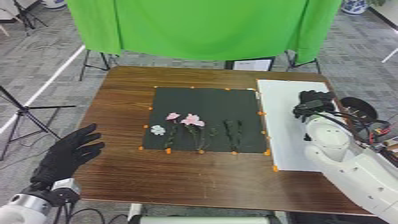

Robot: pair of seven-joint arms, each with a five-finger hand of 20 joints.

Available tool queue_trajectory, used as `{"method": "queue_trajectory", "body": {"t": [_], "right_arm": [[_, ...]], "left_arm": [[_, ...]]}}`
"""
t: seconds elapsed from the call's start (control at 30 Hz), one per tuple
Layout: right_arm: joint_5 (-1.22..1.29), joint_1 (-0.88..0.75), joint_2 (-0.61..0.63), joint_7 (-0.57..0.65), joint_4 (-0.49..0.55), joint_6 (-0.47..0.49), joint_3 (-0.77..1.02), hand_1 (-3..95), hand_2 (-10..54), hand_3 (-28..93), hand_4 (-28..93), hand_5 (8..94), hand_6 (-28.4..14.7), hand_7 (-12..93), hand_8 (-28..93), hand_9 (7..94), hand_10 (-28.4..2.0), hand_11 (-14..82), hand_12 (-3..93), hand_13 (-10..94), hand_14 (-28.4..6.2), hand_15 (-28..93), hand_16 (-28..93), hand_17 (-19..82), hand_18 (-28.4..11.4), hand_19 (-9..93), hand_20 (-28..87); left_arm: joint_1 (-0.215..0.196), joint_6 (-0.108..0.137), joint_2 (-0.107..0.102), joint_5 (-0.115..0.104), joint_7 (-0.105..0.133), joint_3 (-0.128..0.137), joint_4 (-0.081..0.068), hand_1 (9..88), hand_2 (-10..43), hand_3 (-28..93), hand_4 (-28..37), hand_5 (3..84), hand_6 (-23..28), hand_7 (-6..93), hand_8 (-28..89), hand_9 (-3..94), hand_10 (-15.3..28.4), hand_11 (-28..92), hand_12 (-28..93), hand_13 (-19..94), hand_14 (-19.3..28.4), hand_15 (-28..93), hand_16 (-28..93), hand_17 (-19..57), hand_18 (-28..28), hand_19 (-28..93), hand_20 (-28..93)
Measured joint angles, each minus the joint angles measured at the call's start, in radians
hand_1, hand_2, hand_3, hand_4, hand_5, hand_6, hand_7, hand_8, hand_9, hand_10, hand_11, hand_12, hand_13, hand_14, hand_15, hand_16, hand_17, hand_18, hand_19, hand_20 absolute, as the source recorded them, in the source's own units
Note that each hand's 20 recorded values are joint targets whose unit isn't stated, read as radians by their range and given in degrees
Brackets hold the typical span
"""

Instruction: Arrange flowers

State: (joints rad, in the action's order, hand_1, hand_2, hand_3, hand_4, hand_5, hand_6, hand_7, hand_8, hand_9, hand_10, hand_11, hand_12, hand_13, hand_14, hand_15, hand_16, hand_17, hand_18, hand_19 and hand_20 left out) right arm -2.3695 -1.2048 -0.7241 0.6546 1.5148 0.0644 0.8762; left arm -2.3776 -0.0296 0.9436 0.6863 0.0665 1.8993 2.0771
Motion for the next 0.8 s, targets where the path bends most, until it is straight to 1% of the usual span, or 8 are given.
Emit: {"method": "queue_trajectory", "body": {"t": [0.03, 0.1, 0.13, 0.2, 0.27, 0.43, 0.53, 0.8], "right_arm": [[0.004, 0.001, -0.001, -0.006, -0.002, 0.002, 0.000, 34.6, -9.5, 88, -28, 48.8, 3.0, 46, -18, 61.4, -7.7, 31.9, 24.0, 65, -2.9, 49, 24, 16, -18.0, 66, 36], [0.012, 0.003, -0.005, -0.020, -0.005, 0.009, 0.000, 38.8, -9.5, 84, -28, 51.6, 2.9, 52, -6, 69.9, -6.3, 25.2, 34.0, 68, -1.9, 46, 31, 18, -17.5, 67, 37], [0.014, 0.003, -0.006, -0.028, -0.006, 0.013, 0.000, 39.1, -9.5, 83, -28, 51.7, 2.9, 53, -5, 70.4, -6.2, 24.9, 34.5, 69, -1.8, 46, 31, 18, -17.4, 67, 37], [0.015, 0.003, -0.010, -0.042, -0.009, 0.016, 0.000, 43.6, -6.9, 82, -28, 57.5, 4.2, 56, -2, 79.2, -5.2, 18.2, 43.9, 72, -1.6, 46, 34, 21, -16.9, 68, 37], [0.014, 0.003, -0.012, -0.051, -0.011, 0.007, 0.000, 45.2, -6.7, 83, -28, 62.9, 4.2, 56, -1, 83.5, -4.4, 20.2, 46.8, 76, -1.9, 49, 35, 23, -16.6, 69, 38], [0.007, 0.001, -0.012, -0.076, -0.012, -0.058, -0.002, 45.4, -8.0, 84, -28, 65.5, 4.0, 55, -1, 85.1, -4.5, 19.8, 47.5, 77, -2.0, 50, 34, 23, -16.5, 70, 38], [0.007, -0.001, -0.010, -0.087, 0.003, -0.068, -0.001, 45.6, -8.0, 84, -28, 65.7, 4.0, 55, -1, 85.3, -4.3, 19.6, 47.7, 77, -2.2, 50, 34, 23, -16.5, 70, 38], [0.112, 0.013, -0.001, -0.185, 0.189, -0.083, -0.010, 45.5, -8.2, 84, -28, 66.0, 3.9, 55, 0, 85.6, -4.1, 18.9, 48.6, 77, -2.0, 50, 34, 23, -16.6, 70, 38]], "left_arm": [[0.000, 0.000, 0.000, 0.000, 0.000, 0.000, 0.000, 24.2, 0.5, 72, -28.3, 32.1, 5.7, 18.0, -10, 27.2, 13.5, 25, 17, 20, 17.9, 47, -4, -9.7, 22.0, 41, 9], [0.000, 0.000, 0.000, 0.000, 0.000, 0.000, 0.000, 24.3, 0.6, 72, -28.3, 32.0, 5.7, 18.1, -10, 27.2, 13.5, 25, 17, 20, 17.9, 47, -4, -9.7, 22.0, 41, 9], [0.000, 0.000, 0.000, 0.000, 0.000, 0.000, 0.000, 24.2, 0.6, 72, -28.3, 32.0, 5.7, 18.1, -10, 27.2, 13.5, 25, 17, 20, 17.9, 47, -4, -9.7, 22.0, 41, 9], [0.000, 0.000, 0.000, 0.000, 0.000, 0.000, 0.000, 24.2, 0.6, 72, -28.3, 32.0, 5.7, 18.1, -10, 27.2, 13.5, 25, 17, 20, 17.9, 47, -5, -9.6, 22.0, 41, 9], [0.000, 0.000, 0.000, 0.000, 0.000, 0.000, 0.000, 24.2, 0.7, 72, -28.3, 32.1, 5.7, 18.1, -10, 27.2, 13.5, 25, 17, 20, 17.9, 47, -4, -9.6, 22.0, 41, 9], [0.000, 0.000, 0.000, 0.000, 0.000, 0.000, 0.000, 24.2, 0.6, 73, -28.3, 32.1, 5.7, 18.2, -10, 27.2, 13.5, 25, 17, 20, 17.9, 47, -4, -9.6, 22.0, 41, 9], [-0.001, 0.000, 0.000, 0.000, 0.001, 0.001, 0.000, 24.2, 0.6, 72, -28.3, 32.0, 5.7, 18.2, -10, 27.2, 13.5, 25, 17, 20, 17.9, 47, -4, -9.6, 22.0, 41, 9], [-0.001, 0.001, 0.000, 0.000, 0.001, 0.003, 0.001, 24.2, 0.6, 72, -28.3, 32.0, 5.7, 18.2, -10, 27.2, 13.5, 25, 17, 20, 17.9, 47, -5, -9.7, 21.9, 41, 9]]}}
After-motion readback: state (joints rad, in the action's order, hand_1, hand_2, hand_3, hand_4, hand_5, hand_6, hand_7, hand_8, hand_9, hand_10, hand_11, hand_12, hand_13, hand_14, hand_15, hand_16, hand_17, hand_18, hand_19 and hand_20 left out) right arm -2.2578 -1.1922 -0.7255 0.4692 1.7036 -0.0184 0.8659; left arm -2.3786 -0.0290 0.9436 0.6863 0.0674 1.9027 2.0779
